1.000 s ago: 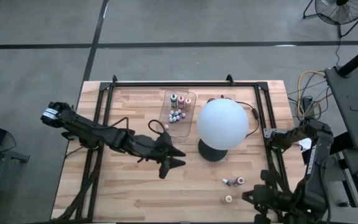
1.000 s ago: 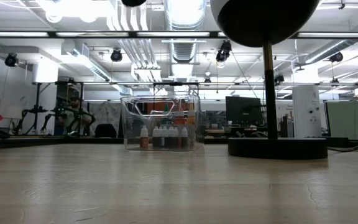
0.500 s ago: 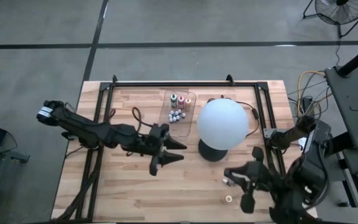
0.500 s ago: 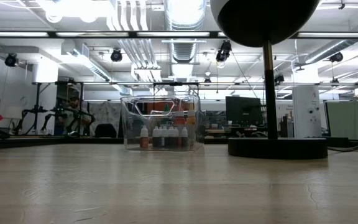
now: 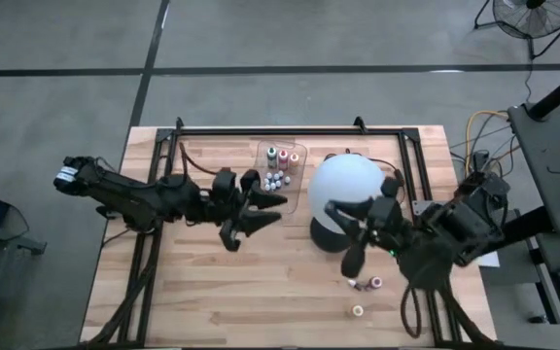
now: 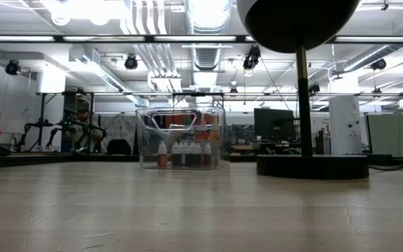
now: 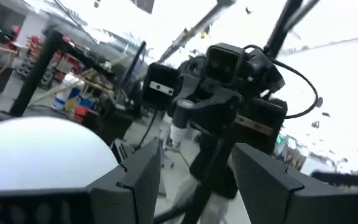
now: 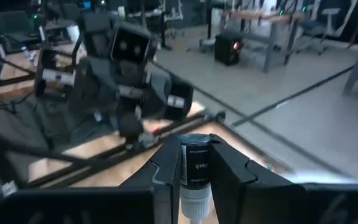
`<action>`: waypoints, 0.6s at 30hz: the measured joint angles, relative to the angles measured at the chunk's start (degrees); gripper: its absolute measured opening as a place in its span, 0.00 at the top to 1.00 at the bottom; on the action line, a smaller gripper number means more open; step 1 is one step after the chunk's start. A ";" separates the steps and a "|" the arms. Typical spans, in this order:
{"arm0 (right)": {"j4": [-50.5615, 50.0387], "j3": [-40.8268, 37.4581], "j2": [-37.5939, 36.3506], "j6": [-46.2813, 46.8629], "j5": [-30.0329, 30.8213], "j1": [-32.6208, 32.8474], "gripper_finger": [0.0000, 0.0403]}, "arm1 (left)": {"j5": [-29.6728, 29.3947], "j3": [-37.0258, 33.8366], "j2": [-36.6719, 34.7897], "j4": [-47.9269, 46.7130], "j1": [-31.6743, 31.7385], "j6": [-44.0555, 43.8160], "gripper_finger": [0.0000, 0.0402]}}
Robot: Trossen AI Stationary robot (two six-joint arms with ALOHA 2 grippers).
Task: Pick & Place food coloring
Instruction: Put the small black food coloring bottle into the transparent bin
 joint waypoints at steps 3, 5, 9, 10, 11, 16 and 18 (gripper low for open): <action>4.74 1.08 0.02 -7.99 -0.03 -1.96 0.88 | -0.61 0.00 0.19 3.05 1.32 -0.71 0.58; 7.90 1.87 0.02 -12.56 -0.06 -3.10 0.88 | -1.96 0.00 0.20 5.75 1.81 -0.38 0.58; 14.55 3.14 0.02 -21.89 -1.34 -4.89 0.88 | -2.94 0.00 0.18 10.69 2.17 1.54 0.58; 16.64 3.21 0.02 -23.99 -1.86 -5.35 0.88 | -3.03 0.00 0.18 11.75 2.17 2.11 0.58; 18.59 3.28 0.02 -25.69 -2.45 -5.85 0.88 | -3.05 0.00 0.18 12.78 2.19 2.75 0.58; 30.01 3.25 0.02 -32.95 -4.88 -8.04 0.88 | -3.12 0.00 0.18 16.26 2.19 5.30 0.58; 34.55 3.04 0.05 -34.92 -5.51 -9.11 0.88 | -3.12 0.00 0.18 17.76 2.34 6.53 0.58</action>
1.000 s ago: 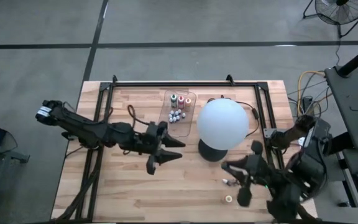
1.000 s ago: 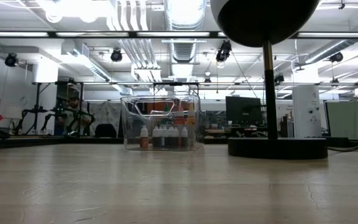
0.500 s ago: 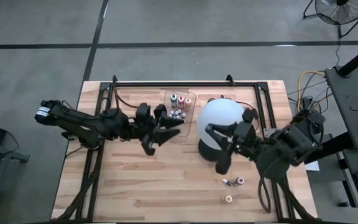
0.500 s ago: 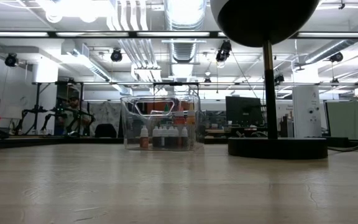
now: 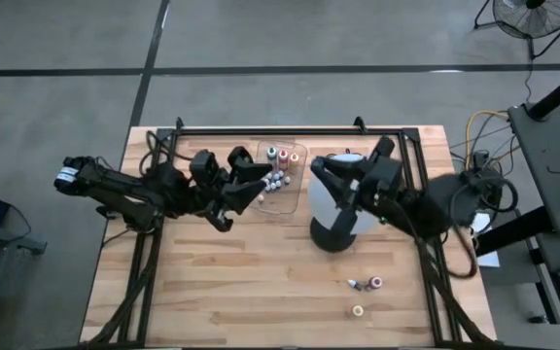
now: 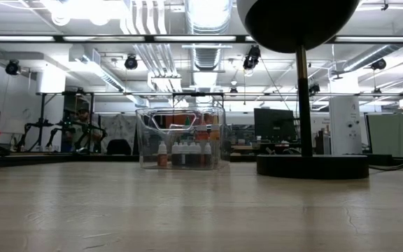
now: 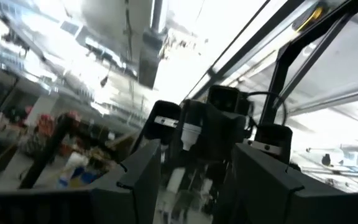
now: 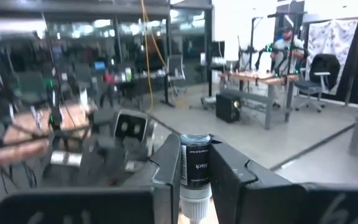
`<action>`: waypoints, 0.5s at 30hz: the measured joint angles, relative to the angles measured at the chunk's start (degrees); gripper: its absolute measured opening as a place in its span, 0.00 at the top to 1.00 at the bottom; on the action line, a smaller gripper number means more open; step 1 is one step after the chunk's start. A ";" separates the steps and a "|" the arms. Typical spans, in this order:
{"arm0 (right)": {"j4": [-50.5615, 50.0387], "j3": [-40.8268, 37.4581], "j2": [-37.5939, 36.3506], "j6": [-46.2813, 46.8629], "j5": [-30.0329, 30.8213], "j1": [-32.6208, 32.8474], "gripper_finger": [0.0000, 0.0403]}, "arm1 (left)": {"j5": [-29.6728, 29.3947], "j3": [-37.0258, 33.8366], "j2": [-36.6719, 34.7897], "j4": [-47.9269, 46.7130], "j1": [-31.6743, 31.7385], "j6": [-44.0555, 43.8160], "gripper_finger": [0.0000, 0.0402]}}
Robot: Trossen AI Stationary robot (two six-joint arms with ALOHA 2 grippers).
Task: Pick & Place food coloring
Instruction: Put the small black food coloring bottle into the transparent bin
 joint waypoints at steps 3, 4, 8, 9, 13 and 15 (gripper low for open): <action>6.45 -0.09 0.58 -2.59 -2.17 -1.60 0.88 | 0.01 0.00 0.00 3.40 0.11 2.31 0.58; 8.38 -0.11 0.86 -3.42 -2.82 -2.05 0.88 | 0.01 0.00 0.01 4.76 0.22 3.03 0.58; 15.79 -0.03 2.71 -7.24 -3.80 -3.44 0.88 | 0.05 0.00 0.01 8.36 1.10 3.83 0.58; 18.27 0.02 3.33 -8.29 -3.95 -3.82 0.88 | 0.09 0.00 0.01 8.84 1.32 3.60 0.58; 27.50 0.02 5.88 -12.66 -5.50 -4.98 0.88 | 0.15 0.00 0.02 10.22 1.73 2.15 0.58; 30.56 0.05 7.11 -13.13 -6.73 -5.67 0.88 | 0.67 0.00 0.02 11.11 1.84 1.82 0.58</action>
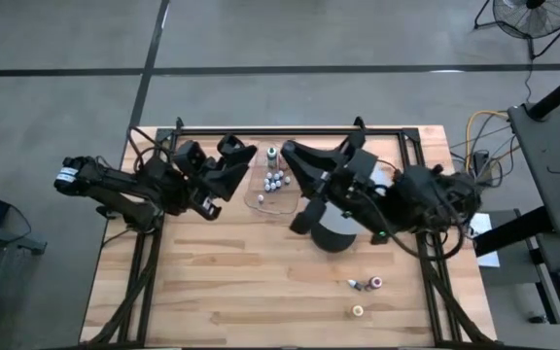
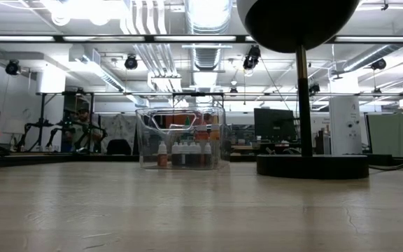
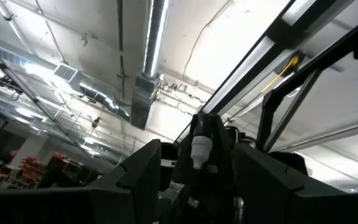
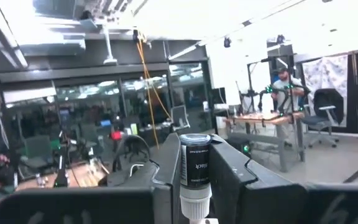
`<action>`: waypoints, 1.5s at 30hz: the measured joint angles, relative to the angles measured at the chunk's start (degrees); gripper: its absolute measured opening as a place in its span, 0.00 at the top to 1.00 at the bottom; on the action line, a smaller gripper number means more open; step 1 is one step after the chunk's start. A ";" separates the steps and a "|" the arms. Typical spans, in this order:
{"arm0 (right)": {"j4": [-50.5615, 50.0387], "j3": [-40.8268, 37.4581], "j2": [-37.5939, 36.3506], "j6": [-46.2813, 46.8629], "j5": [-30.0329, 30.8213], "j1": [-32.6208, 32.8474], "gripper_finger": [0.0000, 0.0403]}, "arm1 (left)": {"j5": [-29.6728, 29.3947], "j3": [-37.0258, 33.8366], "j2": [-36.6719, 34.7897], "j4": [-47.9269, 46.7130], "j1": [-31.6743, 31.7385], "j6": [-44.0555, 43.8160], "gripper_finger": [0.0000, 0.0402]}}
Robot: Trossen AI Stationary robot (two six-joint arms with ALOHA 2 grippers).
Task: Pick & Place food coloring
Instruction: Put the small black food coloring bottle into the transparent bin
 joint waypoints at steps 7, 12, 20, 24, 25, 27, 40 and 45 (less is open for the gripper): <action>1.54 2.86 3.13 1.46 -1.98 -1.63 0.88 | 4.89 0.00 -0.02 3.77 0.16 -2.12 0.58; 1.55 5.28 5.65 1.85 -2.72 -2.05 0.88 | 6.47 0.00 0.06 3.58 1.05 -5.10 0.58; 1.09 6.07 6.78 1.34 -2.57 -2.05 0.88 | 8.94 0.00 1.06 3.46 2.16 -10.28 0.58; 0.90 6.07 6.76 1.31 -2.57 -2.01 0.88 | 9.08 0.00 2.27 4.01 2.25 -10.57 0.58; 0.90 6.07 6.76 1.30 -2.57 -1.96 0.88 | 9.08 0.00 2.37 4.14 2.25 -10.68 0.58; 0.94 6.07 6.59 1.29 -2.54 -1.92 0.88 | 9.04 0.17 3.06 4.83 2.27 -11.25 0.58; 0.16 6.07 6.52 0.67 -2.40 -1.68 0.88 | 12.35 6.16 7.65 4.61 2.66 -13.56 0.58; -0.44 6.10 6.38 0.68 -2.37 -1.50 0.88 | 12.36 6.56 7.89 4.21 2.81 -14.76 0.58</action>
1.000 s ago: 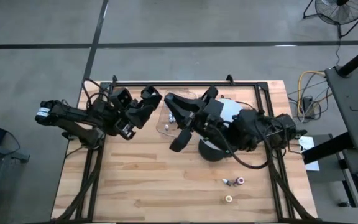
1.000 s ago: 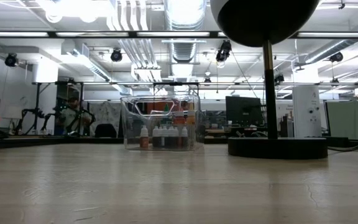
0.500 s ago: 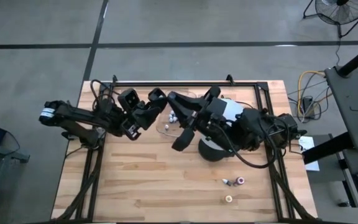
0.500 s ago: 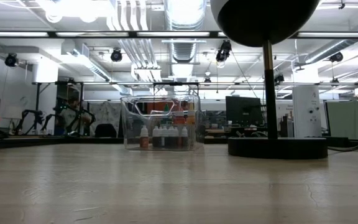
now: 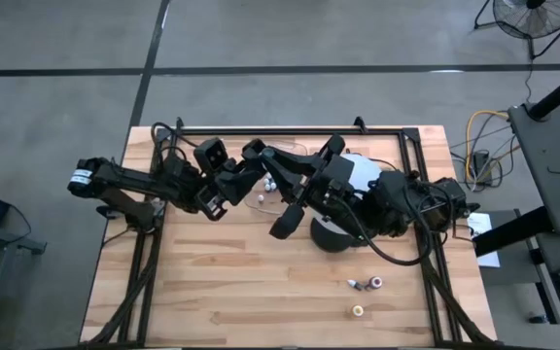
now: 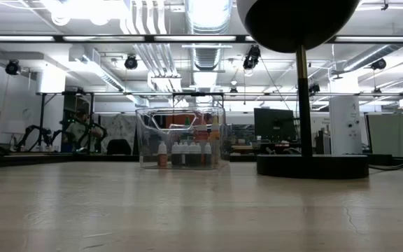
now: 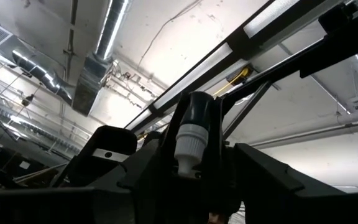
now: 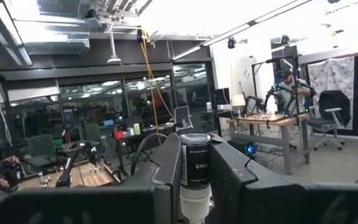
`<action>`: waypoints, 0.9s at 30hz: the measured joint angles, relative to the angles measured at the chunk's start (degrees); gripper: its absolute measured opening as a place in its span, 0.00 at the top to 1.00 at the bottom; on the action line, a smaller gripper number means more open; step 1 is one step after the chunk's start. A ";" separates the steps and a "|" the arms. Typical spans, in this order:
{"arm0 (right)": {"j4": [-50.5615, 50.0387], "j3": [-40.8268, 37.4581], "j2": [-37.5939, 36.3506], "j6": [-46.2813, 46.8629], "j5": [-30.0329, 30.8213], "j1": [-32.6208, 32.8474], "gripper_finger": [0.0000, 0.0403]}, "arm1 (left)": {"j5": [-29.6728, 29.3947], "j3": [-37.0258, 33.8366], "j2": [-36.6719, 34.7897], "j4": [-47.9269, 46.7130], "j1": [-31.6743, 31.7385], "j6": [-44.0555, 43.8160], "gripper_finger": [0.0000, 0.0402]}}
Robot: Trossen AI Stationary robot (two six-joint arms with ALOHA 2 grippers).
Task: Pick & Place food coloring
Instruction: Put the small black food coloring bottle into the transparent bin
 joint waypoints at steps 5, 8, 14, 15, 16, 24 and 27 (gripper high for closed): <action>0.02 0.06 -0.04 0.02 0.00 -0.01 0.88 | 0.02 0.00 0.00 -0.14 0.18 -0.56 0.58; -0.03 0.06 -0.04 0.03 -0.01 -0.01 0.88 | 0.02 0.00 0.00 -0.54 0.24 -1.16 0.58; -1.20 0.06 -0.06 1.06 -0.04 0.25 0.88 | 0.02 0.00 -0.02 -1.87 0.51 -2.18 0.61; -1.68 0.06 -0.08 1.61 -0.04 0.28 0.88 | 0.04 0.00 -0.07 -2.22 0.57 -2.19 0.63; -2.11 0.06 -0.10 2.37 0.02 0.33 0.88 | 0.06 0.00 -0.07 -2.73 0.58 -2.19 0.64; -4.97 0.08 -0.55 4.30 2.14 0.76 0.88 | 0.16 0.00 -0.07 -3.22 0.71 -2.71 0.70; -6.59 0.08 -0.72 4.78 3.26 0.76 0.88 | 0.03 0.00 -0.07 -3.16 0.71 -2.71 0.70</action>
